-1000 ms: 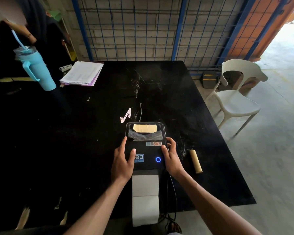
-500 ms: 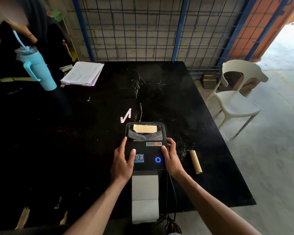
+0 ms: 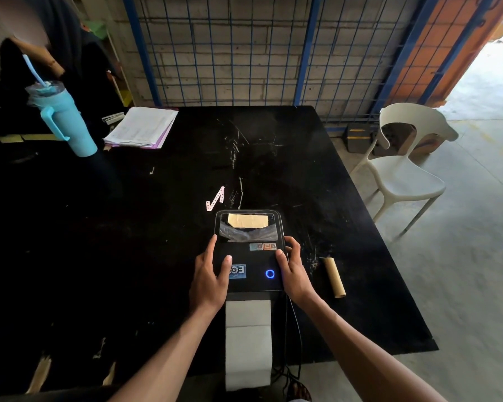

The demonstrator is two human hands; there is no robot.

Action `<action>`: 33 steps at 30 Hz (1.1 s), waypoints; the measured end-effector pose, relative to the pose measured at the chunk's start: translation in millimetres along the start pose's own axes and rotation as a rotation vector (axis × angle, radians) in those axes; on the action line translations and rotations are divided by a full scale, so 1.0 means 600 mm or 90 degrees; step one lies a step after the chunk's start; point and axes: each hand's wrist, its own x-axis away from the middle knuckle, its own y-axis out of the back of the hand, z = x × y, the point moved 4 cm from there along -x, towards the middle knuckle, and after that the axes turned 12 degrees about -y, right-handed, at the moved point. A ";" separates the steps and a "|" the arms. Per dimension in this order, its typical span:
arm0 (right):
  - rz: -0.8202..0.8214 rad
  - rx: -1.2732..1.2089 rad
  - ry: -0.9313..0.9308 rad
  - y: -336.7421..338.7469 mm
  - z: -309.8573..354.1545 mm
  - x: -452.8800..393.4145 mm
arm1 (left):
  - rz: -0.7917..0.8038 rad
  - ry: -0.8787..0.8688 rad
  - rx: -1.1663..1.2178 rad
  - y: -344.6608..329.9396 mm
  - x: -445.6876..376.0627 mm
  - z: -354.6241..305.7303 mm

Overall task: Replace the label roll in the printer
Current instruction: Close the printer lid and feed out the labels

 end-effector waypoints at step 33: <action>0.016 -0.018 -0.010 0.001 0.000 0.005 | 0.005 0.007 -0.004 0.002 0.002 -0.004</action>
